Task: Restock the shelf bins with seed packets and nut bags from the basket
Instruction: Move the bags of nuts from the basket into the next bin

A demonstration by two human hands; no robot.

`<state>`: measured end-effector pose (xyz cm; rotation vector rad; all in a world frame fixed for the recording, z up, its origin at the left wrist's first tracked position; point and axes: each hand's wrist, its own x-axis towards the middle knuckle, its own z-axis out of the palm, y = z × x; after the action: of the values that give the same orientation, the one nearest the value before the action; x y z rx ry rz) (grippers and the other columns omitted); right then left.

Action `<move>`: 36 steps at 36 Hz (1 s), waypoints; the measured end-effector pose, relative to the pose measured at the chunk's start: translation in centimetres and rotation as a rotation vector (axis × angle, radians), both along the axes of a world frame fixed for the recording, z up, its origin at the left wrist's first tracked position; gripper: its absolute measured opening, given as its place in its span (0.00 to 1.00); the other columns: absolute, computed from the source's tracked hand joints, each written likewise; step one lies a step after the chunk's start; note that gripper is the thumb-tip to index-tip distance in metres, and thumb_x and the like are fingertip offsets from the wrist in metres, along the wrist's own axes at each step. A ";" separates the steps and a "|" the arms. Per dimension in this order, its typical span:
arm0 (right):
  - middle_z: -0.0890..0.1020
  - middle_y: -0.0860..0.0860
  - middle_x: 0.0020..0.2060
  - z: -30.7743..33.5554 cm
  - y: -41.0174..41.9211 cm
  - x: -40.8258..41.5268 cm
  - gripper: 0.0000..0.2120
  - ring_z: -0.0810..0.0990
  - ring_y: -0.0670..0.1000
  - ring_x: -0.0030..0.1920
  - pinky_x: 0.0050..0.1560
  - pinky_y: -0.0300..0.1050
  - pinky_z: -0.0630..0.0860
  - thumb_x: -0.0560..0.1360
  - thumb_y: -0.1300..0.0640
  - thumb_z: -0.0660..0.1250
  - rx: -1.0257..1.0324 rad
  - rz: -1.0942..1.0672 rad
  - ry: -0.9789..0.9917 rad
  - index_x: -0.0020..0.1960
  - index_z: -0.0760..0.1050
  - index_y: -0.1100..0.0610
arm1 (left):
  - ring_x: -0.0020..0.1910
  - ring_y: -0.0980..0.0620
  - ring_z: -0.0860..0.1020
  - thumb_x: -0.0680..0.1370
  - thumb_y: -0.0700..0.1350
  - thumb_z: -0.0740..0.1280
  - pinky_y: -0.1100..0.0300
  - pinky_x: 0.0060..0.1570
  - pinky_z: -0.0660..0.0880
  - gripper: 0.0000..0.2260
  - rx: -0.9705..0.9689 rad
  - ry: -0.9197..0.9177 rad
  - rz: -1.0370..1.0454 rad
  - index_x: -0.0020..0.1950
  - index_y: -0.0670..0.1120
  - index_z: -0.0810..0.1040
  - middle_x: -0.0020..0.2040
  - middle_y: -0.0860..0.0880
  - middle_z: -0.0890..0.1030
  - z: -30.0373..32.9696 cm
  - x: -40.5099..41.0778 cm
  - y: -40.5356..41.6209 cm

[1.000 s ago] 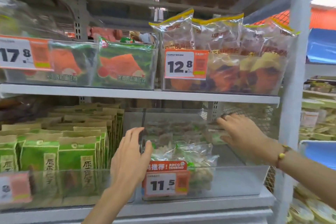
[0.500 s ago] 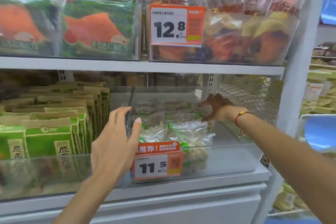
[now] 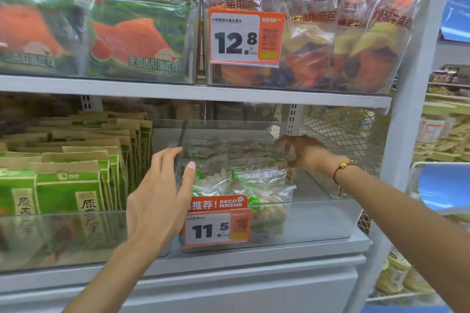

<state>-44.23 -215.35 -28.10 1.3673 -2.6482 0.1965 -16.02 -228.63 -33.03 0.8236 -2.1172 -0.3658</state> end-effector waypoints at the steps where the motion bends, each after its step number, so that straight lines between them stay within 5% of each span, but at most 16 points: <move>1: 0.78 0.47 0.58 -0.1 0.0 -0.1 0.26 0.78 0.53 0.56 0.49 0.40 0.70 0.71 0.54 0.73 -0.021 -0.004 0.032 0.66 0.68 0.46 | 0.43 0.60 0.70 0.79 0.60 0.48 0.60 0.39 0.65 0.22 0.001 0.003 -0.001 0.71 0.55 0.62 0.70 0.58 0.64 0.0 0.0 0.0; 8: 0.78 0.49 0.56 -1.1 0.0 0.8 0.15 0.78 0.53 0.53 0.46 0.41 0.70 0.76 0.60 0.66 0.047 0.078 0.278 0.61 0.71 0.49 | 0.46 0.60 0.69 0.80 0.59 0.49 0.60 0.37 0.63 0.21 -0.011 0.019 -0.012 0.70 0.54 0.63 0.70 0.58 0.65 0.1 0.0 0.1; 15: 0.76 0.49 0.62 -0.7 1.0 1.2 0.24 0.76 0.52 0.59 0.56 0.45 0.73 0.74 0.55 0.69 -0.024 0.032 0.198 0.68 0.68 0.47 | 0.46 0.60 0.69 0.80 0.59 0.50 0.60 0.36 0.62 0.21 -0.007 0.021 -0.023 0.70 0.54 0.63 0.69 0.57 0.65 0.2 0.0 0.0; 19: 0.74 0.48 0.64 0.3 2.1 2.6 0.24 0.76 0.52 0.61 0.52 0.45 0.75 0.73 0.56 0.69 -0.062 0.036 0.233 0.67 0.69 0.45 | 0.48 0.60 0.70 0.80 0.58 0.51 0.60 0.40 0.63 0.20 0.002 0.044 -0.038 0.70 0.53 0.64 0.70 0.57 0.65 0.1 0.2 -0.1; 24: 0.78 0.49 0.56 1.7 4.6 5.7 0.19 0.79 0.52 0.52 0.43 0.45 0.75 0.74 0.56 0.65 -0.164 0.087 0.264 0.64 0.72 0.47 | 0.61 0.56 0.71 0.80 0.56 0.57 0.60 0.46 0.67 0.19 -0.001 0.094 -0.108 0.70 0.53 0.65 0.68 0.56 0.67 0.2 0.7 -0.2; 29: 0.79 0.40 0.48 2.4 6.7 11.9 0.12 0.76 0.43 0.41 0.42 0.48 0.77 0.75 0.52 0.68 -0.246 0.210 0.165 0.58 0.76 0.45 | 0.56 0.65 0.67 0.77 0.53 0.61 0.75 0.51 0.65 0.16 -0.172 0.253 -0.263 0.62 0.49 0.74 0.59 0.54 0.75 0.1 3.7 1.8; 31: 0.75 0.36 0.43 2.2 7.2 15.3 0.10 0.75 0.41 0.43 0.43 0.47 0.75 0.75 0.50 0.67 -0.177 0.272 0.136 0.56 0.77 0.44 | 0.55 0.63 0.70 0.76 0.53 0.60 0.77 0.53 0.65 0.15 -0.217 0.263 -0.313 0.58 0.48 0.76 0.56 0.55 0.77 -0.2 5.7 3.2; 36: 0.78 0.39 0.50 0.4 6.6 22.3 0.13 0.77 0.43 0.47 0.46 0.41 0.71 0.75 0.48 0.66 0.163 0.433 -0.009 0.60 0.76 0.43 | 0.48 0.59 0.74 0.75 0.52 0.60 0.65 0.44 0.70 0.10 -0.191 0.176 -0.276 0.51 0.52 0.78 0.48 0.60 0.77 -1.8 11.0 6.0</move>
<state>-21.91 -208.79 -27.68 1.9847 -2.3830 0.0339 -5.06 -222.67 -34.85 0.3750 -2.0642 -0.3584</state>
